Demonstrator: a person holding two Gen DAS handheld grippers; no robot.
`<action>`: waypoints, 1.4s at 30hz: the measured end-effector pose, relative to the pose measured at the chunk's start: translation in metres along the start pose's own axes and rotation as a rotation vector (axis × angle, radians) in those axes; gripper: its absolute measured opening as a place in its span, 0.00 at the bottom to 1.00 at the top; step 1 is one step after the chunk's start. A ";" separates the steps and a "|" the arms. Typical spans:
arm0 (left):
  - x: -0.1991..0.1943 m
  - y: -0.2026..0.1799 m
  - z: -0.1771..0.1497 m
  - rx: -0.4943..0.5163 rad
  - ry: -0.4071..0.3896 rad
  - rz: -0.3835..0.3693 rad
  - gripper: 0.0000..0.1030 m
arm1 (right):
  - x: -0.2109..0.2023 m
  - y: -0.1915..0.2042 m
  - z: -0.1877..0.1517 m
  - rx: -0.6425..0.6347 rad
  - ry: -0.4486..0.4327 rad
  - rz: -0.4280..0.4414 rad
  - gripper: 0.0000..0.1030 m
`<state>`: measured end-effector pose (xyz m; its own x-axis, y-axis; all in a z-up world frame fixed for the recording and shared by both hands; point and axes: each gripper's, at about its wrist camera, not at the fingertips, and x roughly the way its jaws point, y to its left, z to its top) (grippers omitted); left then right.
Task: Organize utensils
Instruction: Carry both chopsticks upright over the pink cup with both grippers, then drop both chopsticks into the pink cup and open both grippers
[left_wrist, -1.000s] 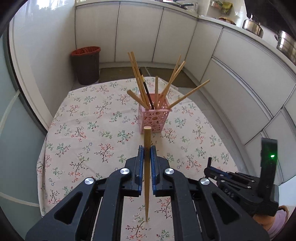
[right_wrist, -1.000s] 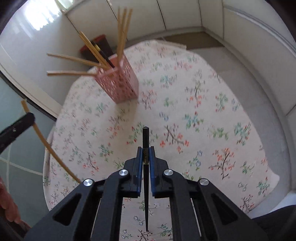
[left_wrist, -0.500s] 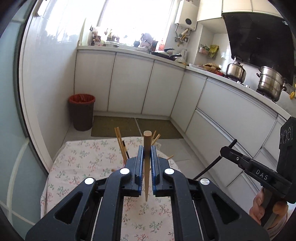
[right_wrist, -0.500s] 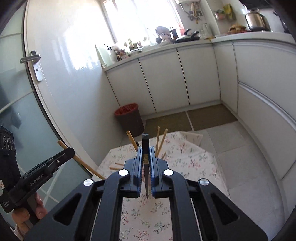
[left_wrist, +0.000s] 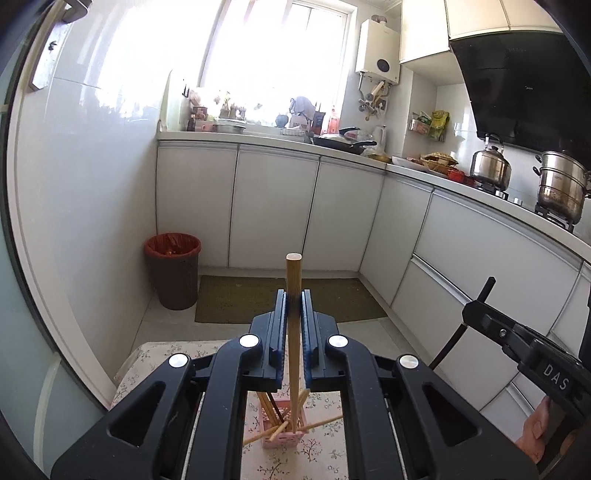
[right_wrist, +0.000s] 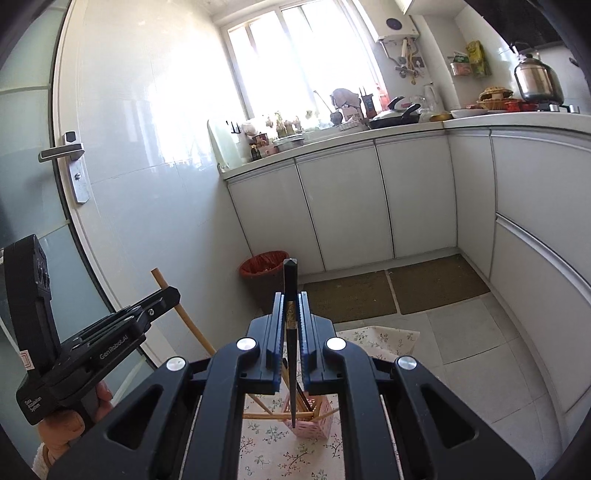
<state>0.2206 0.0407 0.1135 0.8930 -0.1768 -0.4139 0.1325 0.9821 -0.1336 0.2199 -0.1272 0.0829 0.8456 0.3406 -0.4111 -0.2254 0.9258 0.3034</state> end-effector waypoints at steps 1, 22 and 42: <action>0.011 0.001 -0.001 0.005 0.005 0.016 0.06 | 0.009 -0.003 -0.002 0.007 0.006 0.001 0.07; 0.057 0.055 -0.053 -0.075 0.082 0.058 0.22 | 0.120 -0.016 -0.052 0.001 0.092 -0.014 0.07; -0.032 0.065 -0.049 -0.135 -0.047 0.123 0.67 | 0.148 0.013 -0.107 -0.136 0.118 0.004 0.35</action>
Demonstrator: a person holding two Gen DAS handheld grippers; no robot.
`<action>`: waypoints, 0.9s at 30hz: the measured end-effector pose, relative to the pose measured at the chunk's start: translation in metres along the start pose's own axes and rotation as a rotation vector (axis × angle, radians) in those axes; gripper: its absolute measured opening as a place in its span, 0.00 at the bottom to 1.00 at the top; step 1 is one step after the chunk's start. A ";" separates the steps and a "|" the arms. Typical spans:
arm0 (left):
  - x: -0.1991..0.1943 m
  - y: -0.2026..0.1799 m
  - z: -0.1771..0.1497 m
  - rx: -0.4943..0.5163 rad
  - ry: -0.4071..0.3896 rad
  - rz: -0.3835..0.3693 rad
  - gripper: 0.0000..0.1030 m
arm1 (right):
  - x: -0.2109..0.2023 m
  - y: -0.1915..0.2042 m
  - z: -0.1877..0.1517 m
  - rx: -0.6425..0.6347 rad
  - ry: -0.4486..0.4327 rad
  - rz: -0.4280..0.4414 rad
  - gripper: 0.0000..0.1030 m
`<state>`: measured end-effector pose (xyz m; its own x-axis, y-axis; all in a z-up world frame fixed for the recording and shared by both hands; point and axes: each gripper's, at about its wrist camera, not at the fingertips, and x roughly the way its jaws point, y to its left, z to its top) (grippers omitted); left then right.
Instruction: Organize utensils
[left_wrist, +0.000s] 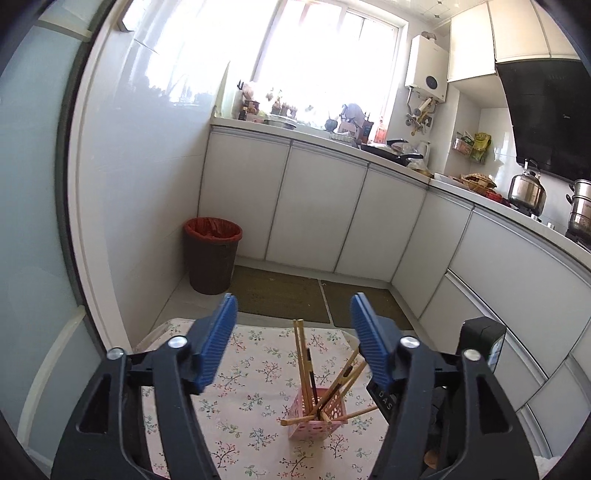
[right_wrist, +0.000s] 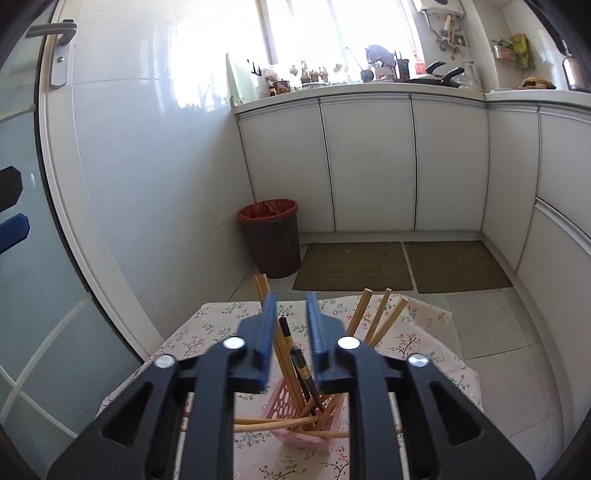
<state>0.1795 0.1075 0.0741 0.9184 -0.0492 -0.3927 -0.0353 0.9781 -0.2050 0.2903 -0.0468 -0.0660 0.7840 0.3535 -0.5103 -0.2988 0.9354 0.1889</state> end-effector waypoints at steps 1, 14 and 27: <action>-0.006 0.000 0.000 0.000 -0.014 0.010 0.69 | -0.011 0.000 0.004 0.013 -0.024 -0.011 0.46; -0.063 -0.038 -0.013 0.007 -0.039 0.146 0.93 | -0.171 0.011 0.017 0.077 -0.126 -0.299 0.86; -0.114 -0.065 -0.045 0.046 0.023 0.234 0.93 | -0.236 0.007 -0.020 0.186 0.021 -0.360 0.94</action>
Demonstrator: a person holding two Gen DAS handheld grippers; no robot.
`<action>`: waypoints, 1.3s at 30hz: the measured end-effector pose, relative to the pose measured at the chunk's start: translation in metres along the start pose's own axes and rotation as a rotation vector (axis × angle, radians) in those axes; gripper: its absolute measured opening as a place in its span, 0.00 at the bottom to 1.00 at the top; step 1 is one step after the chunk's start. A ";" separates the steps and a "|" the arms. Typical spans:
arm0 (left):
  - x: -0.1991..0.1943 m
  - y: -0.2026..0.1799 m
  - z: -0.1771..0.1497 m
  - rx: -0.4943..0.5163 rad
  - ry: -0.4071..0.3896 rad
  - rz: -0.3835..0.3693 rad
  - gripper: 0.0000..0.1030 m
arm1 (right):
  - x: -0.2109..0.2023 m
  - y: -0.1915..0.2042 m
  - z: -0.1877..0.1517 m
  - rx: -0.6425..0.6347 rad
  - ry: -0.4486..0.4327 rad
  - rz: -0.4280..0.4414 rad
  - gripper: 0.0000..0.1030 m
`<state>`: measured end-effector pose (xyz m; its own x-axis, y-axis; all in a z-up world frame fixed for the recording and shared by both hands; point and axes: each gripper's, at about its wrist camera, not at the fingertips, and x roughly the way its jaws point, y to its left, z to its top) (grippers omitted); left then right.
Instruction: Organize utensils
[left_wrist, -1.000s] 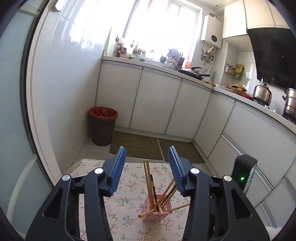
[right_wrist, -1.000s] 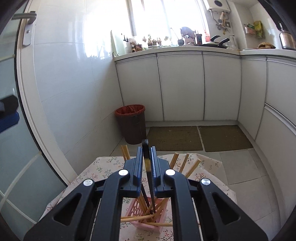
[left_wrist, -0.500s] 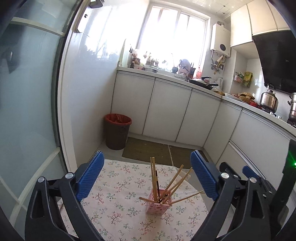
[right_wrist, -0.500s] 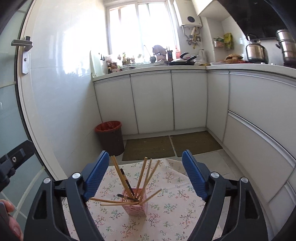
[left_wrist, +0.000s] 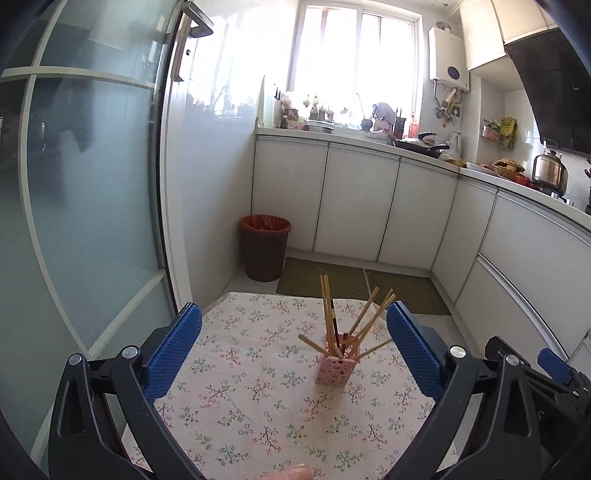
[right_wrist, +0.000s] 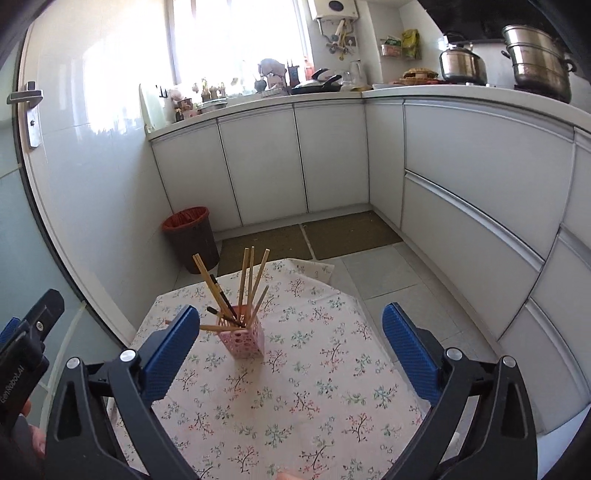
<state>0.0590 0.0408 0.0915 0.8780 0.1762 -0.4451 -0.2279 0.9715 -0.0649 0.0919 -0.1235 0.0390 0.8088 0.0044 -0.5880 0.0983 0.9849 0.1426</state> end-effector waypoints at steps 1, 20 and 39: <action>-0.002 0.000 -0.003 0.007 0.003 0.014 0.93 | -0.007 -0.001 -0.004 0.000 -0.012 -0.010 0.94; -0.022 -0.001 -0.013 0.041 0.062 -0.026 0.93 | -0.036 -0.008 -0.012 -0.045 -0.043 -0.050 0.94; -0.020 -0.001 -0.013 0.044 0.066 -0.032 0.93 | -0.036 -0.008 -0.014 -0.030 -0.020 -0.035 0.94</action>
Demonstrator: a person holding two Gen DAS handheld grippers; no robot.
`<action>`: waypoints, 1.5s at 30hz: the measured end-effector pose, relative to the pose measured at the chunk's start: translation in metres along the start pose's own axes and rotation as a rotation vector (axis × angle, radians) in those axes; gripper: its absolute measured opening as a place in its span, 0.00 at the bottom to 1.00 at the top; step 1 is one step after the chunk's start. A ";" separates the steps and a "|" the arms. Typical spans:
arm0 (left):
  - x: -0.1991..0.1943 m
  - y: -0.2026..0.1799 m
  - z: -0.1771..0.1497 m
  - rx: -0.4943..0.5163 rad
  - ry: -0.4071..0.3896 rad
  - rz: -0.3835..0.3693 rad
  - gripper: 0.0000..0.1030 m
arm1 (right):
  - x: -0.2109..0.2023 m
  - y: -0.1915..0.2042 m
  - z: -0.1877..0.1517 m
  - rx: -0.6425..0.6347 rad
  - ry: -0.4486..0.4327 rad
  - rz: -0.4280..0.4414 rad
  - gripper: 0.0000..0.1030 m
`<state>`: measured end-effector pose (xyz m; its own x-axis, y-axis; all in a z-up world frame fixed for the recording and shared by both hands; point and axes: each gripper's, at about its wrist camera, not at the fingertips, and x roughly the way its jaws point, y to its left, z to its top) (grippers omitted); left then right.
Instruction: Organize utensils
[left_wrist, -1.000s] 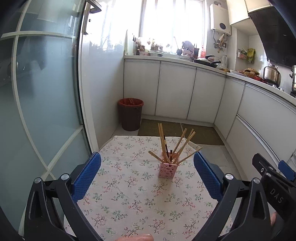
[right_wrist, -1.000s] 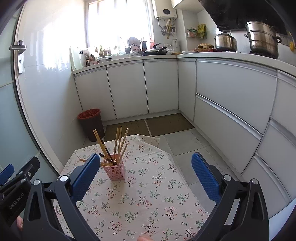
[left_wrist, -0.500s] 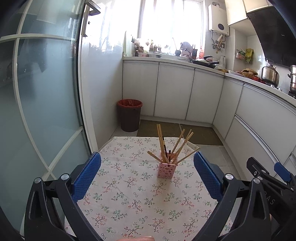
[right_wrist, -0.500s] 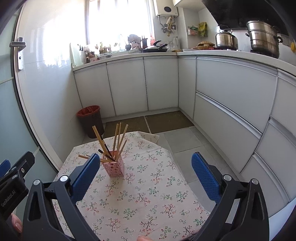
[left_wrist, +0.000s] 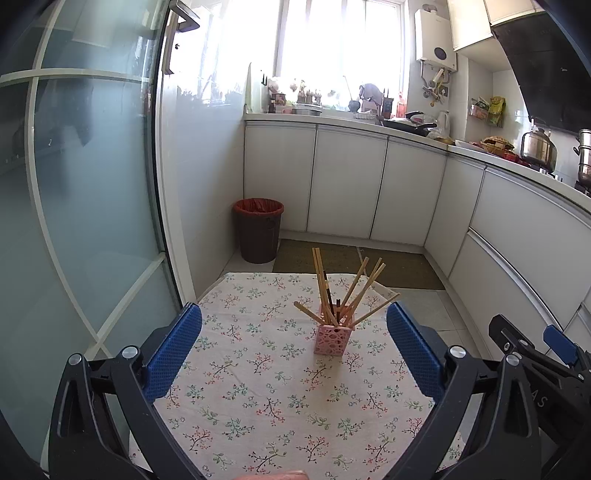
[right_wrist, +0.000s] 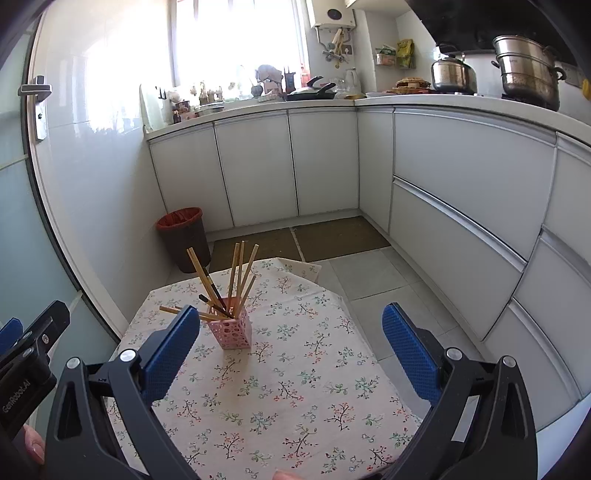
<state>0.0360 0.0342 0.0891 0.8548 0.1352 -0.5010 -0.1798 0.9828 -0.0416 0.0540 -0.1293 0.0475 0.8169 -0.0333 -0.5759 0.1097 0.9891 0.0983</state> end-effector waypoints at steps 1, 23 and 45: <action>0.000 0.000 0.000 0.001 0.001 -0.001 0.93 | 0.000 0.000 0.000 0.002 0.001 0.001 0.94; 0.002 0.003 -0.001 0.002 0.005 0.004 0.93 | 0.003 0.001 -0.002 0.010 0.020 0.009 0.94; 0.005 0.002 -0.004 -0.003 0.013 0.007 0.93 | 0.004 0.001 -0.003 0.012 0.026 0.012 0.94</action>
<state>0.0381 0.0367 0.0833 0.8472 0.1401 -0.5125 -0.1870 0.9815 -0.0408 0.0559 -0.1278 0.0430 0.8029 -0.0178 -0.5959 0.1070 0.9876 0.1146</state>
